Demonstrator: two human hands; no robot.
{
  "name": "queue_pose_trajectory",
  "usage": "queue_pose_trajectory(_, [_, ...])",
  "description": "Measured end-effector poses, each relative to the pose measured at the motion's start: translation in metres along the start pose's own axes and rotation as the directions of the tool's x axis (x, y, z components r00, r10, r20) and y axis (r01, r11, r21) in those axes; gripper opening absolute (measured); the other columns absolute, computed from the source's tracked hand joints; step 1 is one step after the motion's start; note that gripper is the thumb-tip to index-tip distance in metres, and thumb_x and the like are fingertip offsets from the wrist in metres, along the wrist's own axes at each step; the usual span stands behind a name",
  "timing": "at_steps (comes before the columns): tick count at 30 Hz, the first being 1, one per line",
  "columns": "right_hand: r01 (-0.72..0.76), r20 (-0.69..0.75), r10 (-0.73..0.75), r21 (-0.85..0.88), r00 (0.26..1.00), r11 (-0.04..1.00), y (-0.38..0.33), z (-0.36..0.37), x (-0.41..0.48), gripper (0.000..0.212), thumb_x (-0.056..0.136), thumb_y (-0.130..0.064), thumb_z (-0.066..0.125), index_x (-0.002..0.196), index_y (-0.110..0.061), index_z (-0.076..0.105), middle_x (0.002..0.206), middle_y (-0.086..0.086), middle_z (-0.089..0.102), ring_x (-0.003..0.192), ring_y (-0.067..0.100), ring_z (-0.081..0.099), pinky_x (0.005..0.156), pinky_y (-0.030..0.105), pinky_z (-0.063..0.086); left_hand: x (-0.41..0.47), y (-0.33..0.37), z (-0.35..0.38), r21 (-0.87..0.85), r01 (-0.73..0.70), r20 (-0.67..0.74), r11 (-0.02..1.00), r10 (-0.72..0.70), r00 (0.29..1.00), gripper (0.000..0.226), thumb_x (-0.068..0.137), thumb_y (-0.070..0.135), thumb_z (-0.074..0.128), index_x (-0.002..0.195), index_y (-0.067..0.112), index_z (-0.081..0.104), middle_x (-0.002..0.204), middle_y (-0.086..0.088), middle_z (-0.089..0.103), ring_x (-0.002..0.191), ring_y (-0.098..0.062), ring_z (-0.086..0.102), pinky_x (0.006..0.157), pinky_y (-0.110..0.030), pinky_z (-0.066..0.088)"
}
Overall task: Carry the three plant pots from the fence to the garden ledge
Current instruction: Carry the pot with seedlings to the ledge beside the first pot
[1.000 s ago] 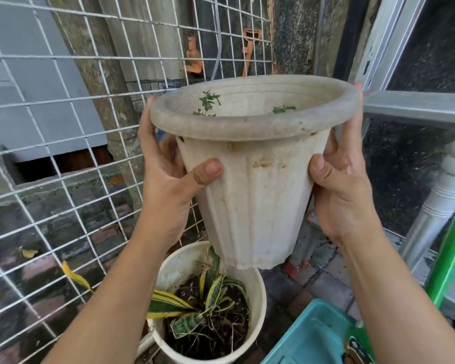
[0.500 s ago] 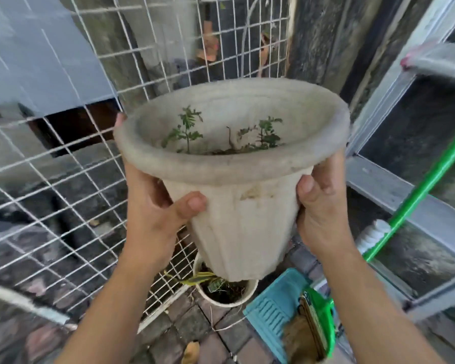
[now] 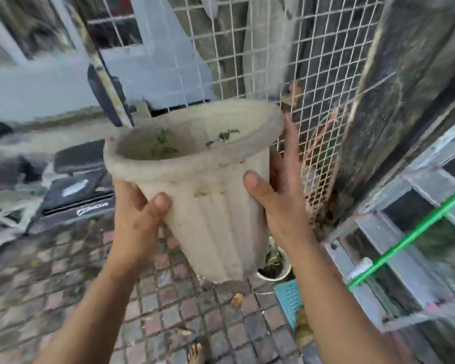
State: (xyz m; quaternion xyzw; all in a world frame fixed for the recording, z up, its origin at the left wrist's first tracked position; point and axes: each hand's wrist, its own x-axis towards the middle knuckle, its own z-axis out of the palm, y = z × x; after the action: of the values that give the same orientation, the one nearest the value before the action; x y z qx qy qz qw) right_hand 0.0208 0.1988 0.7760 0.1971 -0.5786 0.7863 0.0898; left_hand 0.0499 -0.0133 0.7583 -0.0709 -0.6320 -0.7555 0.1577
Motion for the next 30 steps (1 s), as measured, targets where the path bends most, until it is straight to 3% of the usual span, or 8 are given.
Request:
queue_pose_trajectory(3, [0.011,0.100,-0.015,0.037,0.995,0.999,-0.033,0.049,0.004,0.097,0.086,-0.049,0.083,0.163,-0.041,0.023,0.156,0.013,0.053,0.141,0.029,0.058,0.107,0.042,0.054,-0.021,0.053,-0.024,-0.014,-0.047,-0.093,0.999,0.045,0.995,0.139,0.067,0.066,0.091,0.165,0.005,0.014,0.160,-0.030,0.044,0.134,-0.035,0.056,0.105,-0.051,0.054])
queue_pose_trajectory(7, [0.002,0.308,-0.028,0.087,0.951,0.996,-0.056,0.134,0.007,0.094,0.085,-0.046,0.085,0.159,-0.047,0.027,0.157,0.003,0.055,0.141,0.022,0.058,0.105,0.034,0.055,-0.055,0.125,-0.087,0.024,-0.115,-0.177,0.993,0.117,0.977,0.133,0.072,0.063,0.089,0.164,0.003,0.014,0.146,-0.033,0.049,0.117,-0.034,0.068,0.090,-0.046,0.062])
queue_pose_trajectory(10, [0.002,0.395,-0.052,0.126,0.917,0.992,-0.048,0.204,0.007,0.092,0.082,-0.049,0.086,0.154,-0.056,0.030,0.159,-0.007,0.054,0.144,0.018,0.055,0.111,0.042,0.053,-0.074,0.155,-0.152,0.065,-0.200,-0.262,0.978,0.210,0.942,0.119,0.079,0.053,0.089,0.164,0.009,0.019,0.157,-0.032,0.045,0.139,-0.047,0.053,0.109,-0.063,0.050])
queue_pose_trajectory(12, [-0.013,0.437,-0.051,0.143,0.898,0.990,-0.032,0.253,0.004,0.099,0.078,-0.055,0.087,0.157,-0.056,0.027,0.161,-0.011,0.051,0.148,0.016,0.051,0.117,0.051,0.048,-0.085,0.172,-0.198,0.117,-0.268,-0.308,0.956,0.292,0.906,0.107,0.081,0.048,0.089,0.163,0.019,0.026,0.155,-0.024,0.051,0.141,-0.041,0.054,0.109,-0.058,0.050])
queue_pose_trajectory(15, [-0.039,0.484,-0.048,0.168,0.874,0.985,0.000,0.332,-0.001,0.107,0.076,-0.057,0.088,0.162,-0.046,0.025,0.164,-0.014,0.046,0.150,0.013,0.048,0.119,0.048,0.046,-0.101,0.191,-0.270,0.188,-0.290,-0.353,0.939,0.340,0.872,0.101,0.083,0.041,0.089,0.162,0.025,0.028,0.152,-0.013,0.057,0.138,-0.032,0.059,0.104,-0.040,0.055])
queue_pose_trajectory(18, [-0.097,0.542,-0.045,0.231,0.839,0.968,0.029,0.415,-0.004,0.103,0.078,-0.055,0.088,0.160,-0.051,0.027,0.166,-0.015,0.042,0.153,0.012,0.043,0.121,0.043,0.044,-0.110,0.211,-0.347,0.178,-0.282,-0.420,0.943,0.332,0.845,0.120,0.076,0.042,0.094,0.165,0.012,0.020,0.153,-0.024,0.053,0.140,-0.044,0.055,0.102,-0.042,0.056])
queue_pose_trajectory(26, [-0.268,0.716,-0.015,0.281,0.698,0.922,0.109,0.611,0.013,0.080,0.092,-0.039,0.077,0.156,-0.052,0.030,0.150,-0.029,0.057,0.139,-0.007,0.052,0.106,0.015,0.048,-0.101,0.241,-0.526,0.358,-0.231,-0.522,0.905,0.399,0.754,0.117,0.074,0.047,0.093,0.166,0.033,0.024,0.160,-0.005,0.054,0.145,-0.024,0.056,0.107,-0.032,0.054])
queue_pose_trajectory(30, [-0.293,0.779,-0.030,0.270,0.626,0.917,0.161,0.700,0.045,0.081,0.088,-0.042,0.081,0.153,-0.055,0.034,0.147,-0.027,0.061,0.136,-0.005,0.056,0.104,0.015,0.050,-0.080,0.227,-0.616,0.448,-0.191,-0.605,0.874,0.453,0.654,0.128,0.069,0.049,0.096,0.168,0.025,0.018,0.161,-0.014,0.049,0.147,-0.036,0.051,0.115,-0.054,0.050])
